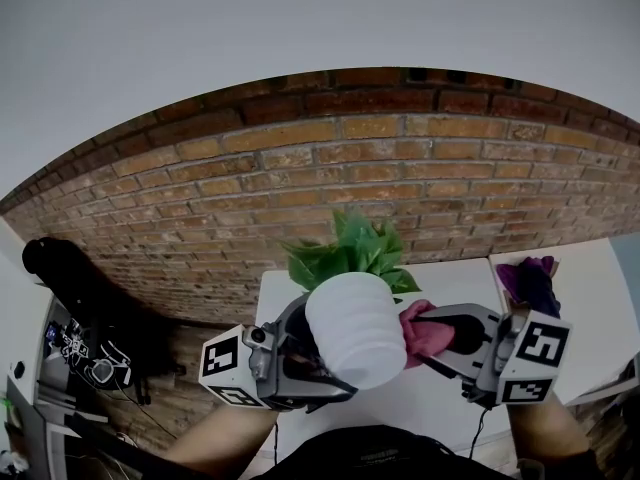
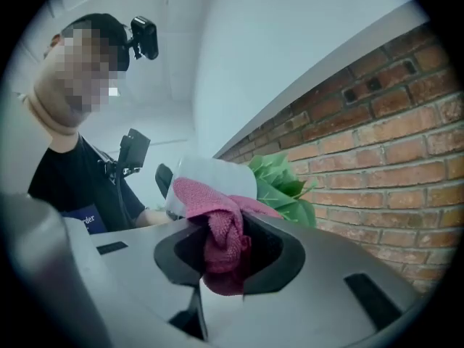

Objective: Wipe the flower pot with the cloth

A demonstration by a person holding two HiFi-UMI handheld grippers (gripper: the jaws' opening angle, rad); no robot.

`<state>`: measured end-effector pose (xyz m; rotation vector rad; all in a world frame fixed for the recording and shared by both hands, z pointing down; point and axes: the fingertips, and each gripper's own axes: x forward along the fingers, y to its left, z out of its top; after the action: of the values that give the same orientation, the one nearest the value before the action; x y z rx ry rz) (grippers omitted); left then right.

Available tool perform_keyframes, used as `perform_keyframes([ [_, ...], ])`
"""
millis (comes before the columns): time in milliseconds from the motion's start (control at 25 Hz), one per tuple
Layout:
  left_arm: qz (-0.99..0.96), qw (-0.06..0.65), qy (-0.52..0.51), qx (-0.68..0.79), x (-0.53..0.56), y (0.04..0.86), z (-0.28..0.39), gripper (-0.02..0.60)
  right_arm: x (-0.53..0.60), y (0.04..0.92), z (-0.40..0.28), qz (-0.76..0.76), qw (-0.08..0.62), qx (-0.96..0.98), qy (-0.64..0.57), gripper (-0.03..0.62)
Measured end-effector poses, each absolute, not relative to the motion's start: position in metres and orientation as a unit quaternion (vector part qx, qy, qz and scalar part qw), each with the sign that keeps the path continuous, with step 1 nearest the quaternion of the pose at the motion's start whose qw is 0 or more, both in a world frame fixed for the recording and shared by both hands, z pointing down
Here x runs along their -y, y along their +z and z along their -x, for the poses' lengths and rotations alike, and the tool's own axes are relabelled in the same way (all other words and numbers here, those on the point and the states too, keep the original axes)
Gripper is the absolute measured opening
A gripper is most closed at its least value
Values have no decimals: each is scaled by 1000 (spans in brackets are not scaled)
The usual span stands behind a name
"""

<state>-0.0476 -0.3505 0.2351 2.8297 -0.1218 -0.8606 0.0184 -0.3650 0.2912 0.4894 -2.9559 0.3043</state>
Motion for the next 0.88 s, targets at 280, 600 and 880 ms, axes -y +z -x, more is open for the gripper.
perform_keyframes([
  [280,-971,74,-227,31,348,248,26,522,386,263,-31,-188,36,976,100,84],
  [600,-990,57,-120,44,346,284,5,522,388,269,-19,-203,85,975,38,83],
  [880,-998,-1,11,62,343,320,-12,522,372,281,5,-191,169,965,-57,83],
])
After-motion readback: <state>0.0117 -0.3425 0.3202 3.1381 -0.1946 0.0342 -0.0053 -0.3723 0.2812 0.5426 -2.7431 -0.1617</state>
